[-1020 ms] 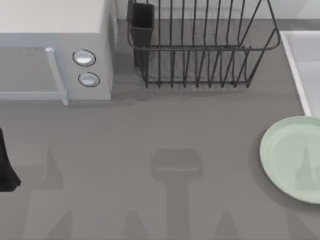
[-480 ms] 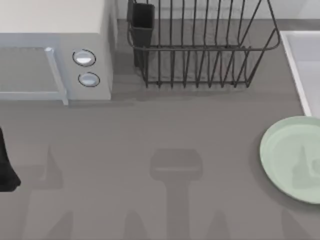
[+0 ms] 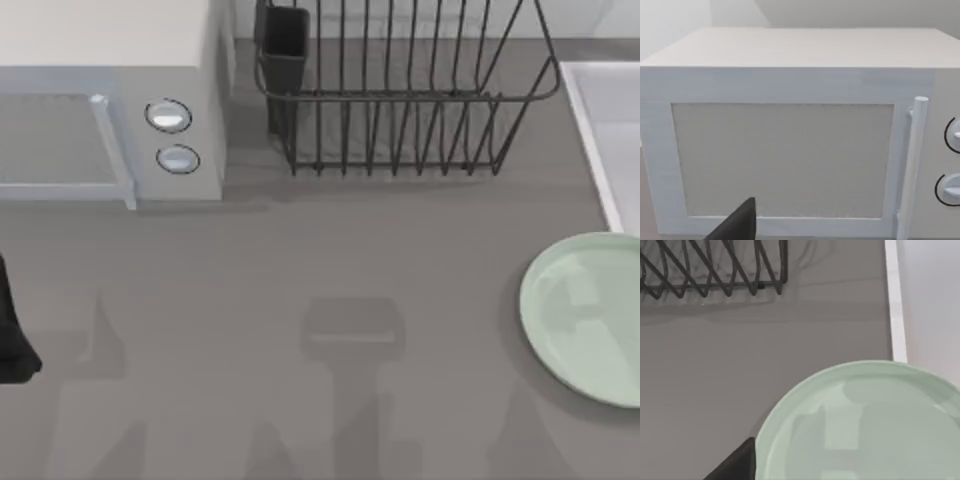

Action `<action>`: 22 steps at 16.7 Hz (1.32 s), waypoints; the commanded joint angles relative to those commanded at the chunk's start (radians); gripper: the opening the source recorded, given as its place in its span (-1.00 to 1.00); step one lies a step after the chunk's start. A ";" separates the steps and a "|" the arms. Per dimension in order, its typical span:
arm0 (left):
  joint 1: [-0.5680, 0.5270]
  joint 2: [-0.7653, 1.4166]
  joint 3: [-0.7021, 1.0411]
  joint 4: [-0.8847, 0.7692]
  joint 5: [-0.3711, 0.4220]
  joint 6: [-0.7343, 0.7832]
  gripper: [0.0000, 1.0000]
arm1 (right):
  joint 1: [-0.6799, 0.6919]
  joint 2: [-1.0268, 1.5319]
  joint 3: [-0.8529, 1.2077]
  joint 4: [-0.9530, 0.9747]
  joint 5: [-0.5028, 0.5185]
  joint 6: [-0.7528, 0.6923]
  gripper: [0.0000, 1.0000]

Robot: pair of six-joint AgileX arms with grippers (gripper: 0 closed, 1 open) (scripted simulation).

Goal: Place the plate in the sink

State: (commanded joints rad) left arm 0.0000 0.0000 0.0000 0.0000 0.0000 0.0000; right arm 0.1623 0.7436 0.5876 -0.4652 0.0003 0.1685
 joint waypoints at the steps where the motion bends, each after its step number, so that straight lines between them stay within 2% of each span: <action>1: 0.000 0.000 0.000 0.000 0.000 0.000 1.00 | 0.021 0.101 0.074 -0.059 0.000 0.021 1.00; 7: 0.000 0.000 0.000 0.000 0.000 0.000 1.00 | 0.137 0.692 0.497 -0.391 0.000 0.142 1.00; 11: 0.000 0.000 0.000 0.000 0.000 0.000 1.00 | 0.193 0.983 0.701 -0.552 0.000 0.200 1.00; 15: 0.000 0.000 0.000 0.000 0.000 0.000 1.00 | 0.219 1.113 0.798 -0.629 0.000 0.228 1.00; 22: 0.000 0.000 0.000 0.000 0.000 0.000 1.00 | 0.216 1.125 0.787 -0.614 0.000 0.228 1.00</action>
State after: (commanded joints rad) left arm 0.0000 0.0000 0.0000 0.0000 0.0000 0.0000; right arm 0.3781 1.8688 1.3751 -1.0789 0.0005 0.3967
